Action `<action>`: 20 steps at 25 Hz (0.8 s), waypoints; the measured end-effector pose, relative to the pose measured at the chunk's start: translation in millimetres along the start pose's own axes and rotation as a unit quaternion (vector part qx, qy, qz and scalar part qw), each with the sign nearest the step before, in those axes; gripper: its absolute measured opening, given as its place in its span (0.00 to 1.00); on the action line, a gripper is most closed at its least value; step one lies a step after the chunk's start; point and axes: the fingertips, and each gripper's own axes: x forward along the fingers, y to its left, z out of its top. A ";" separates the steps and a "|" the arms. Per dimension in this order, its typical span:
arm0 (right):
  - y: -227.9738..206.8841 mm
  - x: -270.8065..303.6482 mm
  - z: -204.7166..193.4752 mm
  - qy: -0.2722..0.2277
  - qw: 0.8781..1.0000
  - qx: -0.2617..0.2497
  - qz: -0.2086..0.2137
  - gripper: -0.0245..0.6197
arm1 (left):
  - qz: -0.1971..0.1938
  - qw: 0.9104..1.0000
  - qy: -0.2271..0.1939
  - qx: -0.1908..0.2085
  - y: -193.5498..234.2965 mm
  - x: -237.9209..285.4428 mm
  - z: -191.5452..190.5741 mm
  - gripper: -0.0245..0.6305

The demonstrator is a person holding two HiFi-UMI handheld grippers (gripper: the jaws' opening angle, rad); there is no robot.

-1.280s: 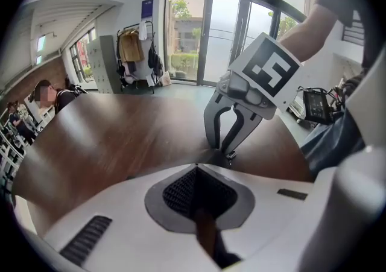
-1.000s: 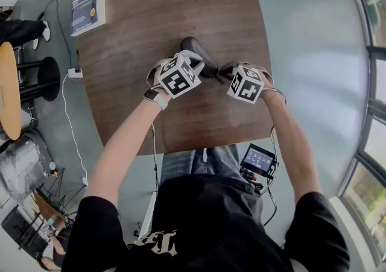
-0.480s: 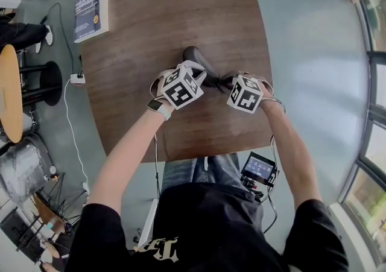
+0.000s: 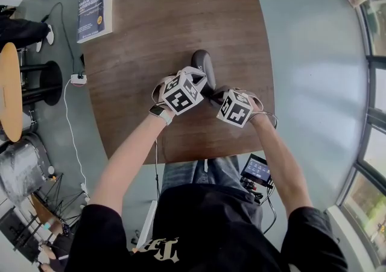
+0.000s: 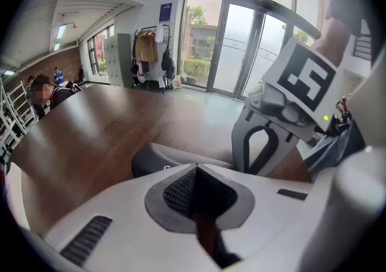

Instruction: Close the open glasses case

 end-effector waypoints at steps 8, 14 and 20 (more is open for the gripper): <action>1.7 10.2 2.9 -0.008 0.991 0.107 -0.081 0.03 | 0.018 0.999 -0.028 0.001 -0.2 -6.6 -2.9 0.05; 4.5 -26.1 -13.4 -0.011 0.984 0.121 -0.129 0.09 | 0.061 0.997 -0.052 -0.003 -13.1 -30.9 6.4 0.05; 23.2 -110.5 0.6 -0.069 0.976 0.054 -0.198 0.05 | 0.093 0.986 -0.120 -0.062 -63.0 -80.0 20.7 0.05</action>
